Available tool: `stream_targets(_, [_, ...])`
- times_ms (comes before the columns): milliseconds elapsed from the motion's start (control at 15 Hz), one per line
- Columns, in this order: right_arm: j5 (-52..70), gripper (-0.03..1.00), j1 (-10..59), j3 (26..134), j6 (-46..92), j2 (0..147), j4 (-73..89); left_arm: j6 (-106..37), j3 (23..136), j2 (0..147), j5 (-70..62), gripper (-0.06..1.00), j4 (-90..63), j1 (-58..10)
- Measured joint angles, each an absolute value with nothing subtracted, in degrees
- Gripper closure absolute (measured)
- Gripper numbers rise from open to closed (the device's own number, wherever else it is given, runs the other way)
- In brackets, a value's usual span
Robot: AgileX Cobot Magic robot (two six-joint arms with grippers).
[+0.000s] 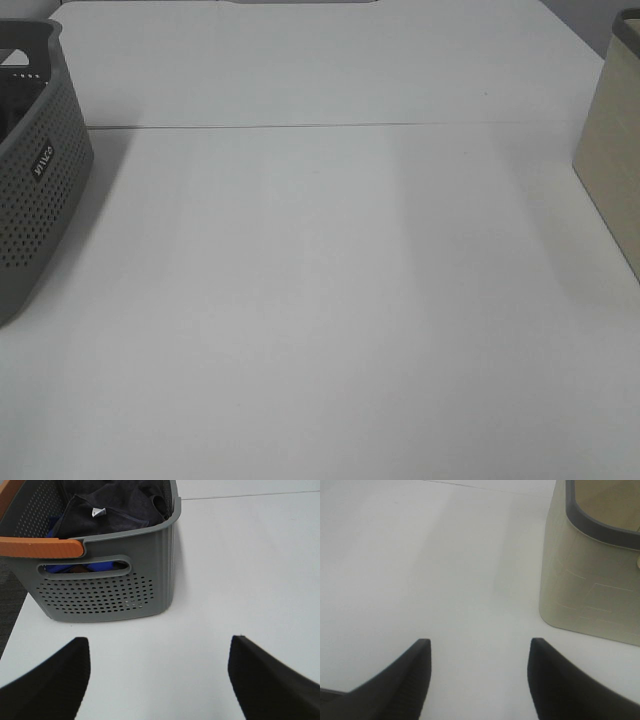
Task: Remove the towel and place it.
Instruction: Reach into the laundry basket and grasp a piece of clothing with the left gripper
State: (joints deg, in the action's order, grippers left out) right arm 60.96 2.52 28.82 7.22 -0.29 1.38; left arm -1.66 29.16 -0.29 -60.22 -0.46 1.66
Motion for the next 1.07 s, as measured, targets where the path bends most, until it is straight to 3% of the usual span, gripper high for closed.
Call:
stream_targets(867, [61.0,0.40,2.5,28.8,7.2,-0.3,1.4,-1.7,29.2,-0.3,-60.2,0.22,-0.5,1.7])
stream_targets(933, [61.0,0.40,2.5,28.8,7.2,-0.3,1.4,-1.7,29.2,-0.3,-60.2,0.19,0.0,1.7])
stream_targets(1067, [61.0,0.40,2.5,28.8,7.2,-0.3,1.4,-1.7,29.2,-0.3,-60.2,0.04,2.2,1.7])
